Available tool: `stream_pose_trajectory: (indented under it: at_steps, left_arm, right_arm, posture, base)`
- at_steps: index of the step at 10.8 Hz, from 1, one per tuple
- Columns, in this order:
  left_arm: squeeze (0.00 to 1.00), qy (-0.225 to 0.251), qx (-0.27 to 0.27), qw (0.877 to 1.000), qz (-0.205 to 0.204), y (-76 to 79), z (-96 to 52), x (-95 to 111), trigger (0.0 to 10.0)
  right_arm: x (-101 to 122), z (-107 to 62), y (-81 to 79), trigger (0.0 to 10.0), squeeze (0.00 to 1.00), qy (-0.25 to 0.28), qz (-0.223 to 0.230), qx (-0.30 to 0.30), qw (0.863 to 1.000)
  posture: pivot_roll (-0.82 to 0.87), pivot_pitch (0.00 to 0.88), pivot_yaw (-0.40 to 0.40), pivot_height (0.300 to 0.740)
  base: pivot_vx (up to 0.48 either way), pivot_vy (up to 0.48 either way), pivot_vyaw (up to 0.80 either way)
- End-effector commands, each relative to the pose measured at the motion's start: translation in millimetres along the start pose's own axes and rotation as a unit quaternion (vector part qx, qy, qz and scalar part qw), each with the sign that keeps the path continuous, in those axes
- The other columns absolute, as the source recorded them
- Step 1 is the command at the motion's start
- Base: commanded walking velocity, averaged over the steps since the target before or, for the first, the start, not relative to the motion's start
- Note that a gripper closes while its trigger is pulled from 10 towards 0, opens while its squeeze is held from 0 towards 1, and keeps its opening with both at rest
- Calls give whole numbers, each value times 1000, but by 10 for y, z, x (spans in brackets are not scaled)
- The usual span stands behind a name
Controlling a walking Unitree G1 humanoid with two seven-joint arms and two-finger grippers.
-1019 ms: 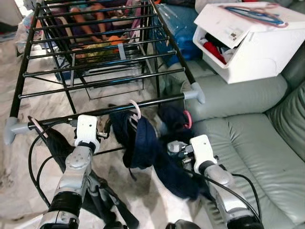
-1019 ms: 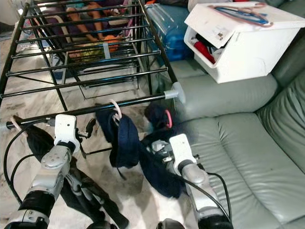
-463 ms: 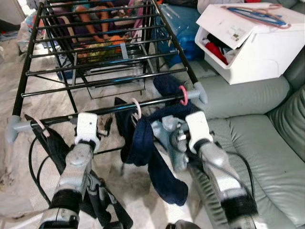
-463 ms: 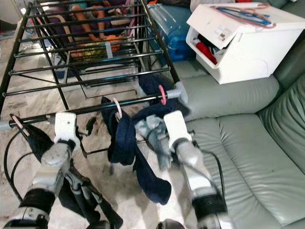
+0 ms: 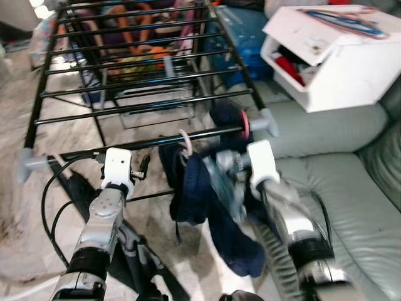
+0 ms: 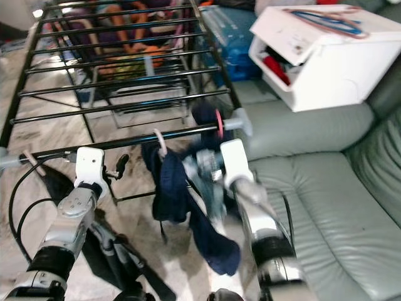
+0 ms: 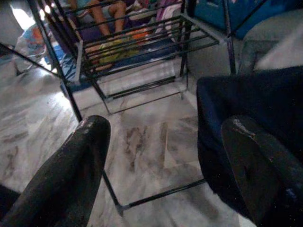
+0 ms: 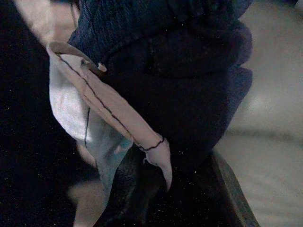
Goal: Hang hanger
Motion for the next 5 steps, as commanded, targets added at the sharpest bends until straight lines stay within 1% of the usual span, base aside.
stream_pose_trajectory:
  at_steps: [1, 2, 3, 5]
  left_arm:
    - [0, -7, 2, 1000, 0, -31, -19, -28, 10000]
    - [0, -8, -1, 1000, -1, -21, -17, -30, 10000]
    - [0, -10, -5, 1000, -4, -11, 3, -19, 10000]
    - [0, -5, -11, 1000, -5, 13, 21, 13, 10000]
  right_arm:
    - [-65, -50, 20, 10000, 0, -15, 15, 0, 1000]
    - [-164, -103, 43, 10000, 0, -32, 37, -4, 999]
    - [-204, -171, 61, 10000, 0, -37, 38, -9, 999]
    - [-162, -269, 87, 10000, 0, -4, 27, -23, 999]
  posture:
    - [-56, 7, 19, 740]
    - [-63, 8, 23, 740]
    - [-68, 7, 26, 740]
    - [-71, 6, 25, 740]
  base:
    - [0, 0, 0]
    - [0, 0, 0]
    - [0, 0, 0]
    - [0, 0, 0]
Point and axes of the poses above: a point about 5 cm out from each wrist's last joint towards the gripper, its own z axis pointing out of the wrist towards the gripper, its own x axis along the axis of the wrist's last joint, y = z × x, the point moved 1 cm from there along z, pointing out of the wrist towards the gripper, and after that the axes turned 10 degrees about z, right-handed, at the moved point
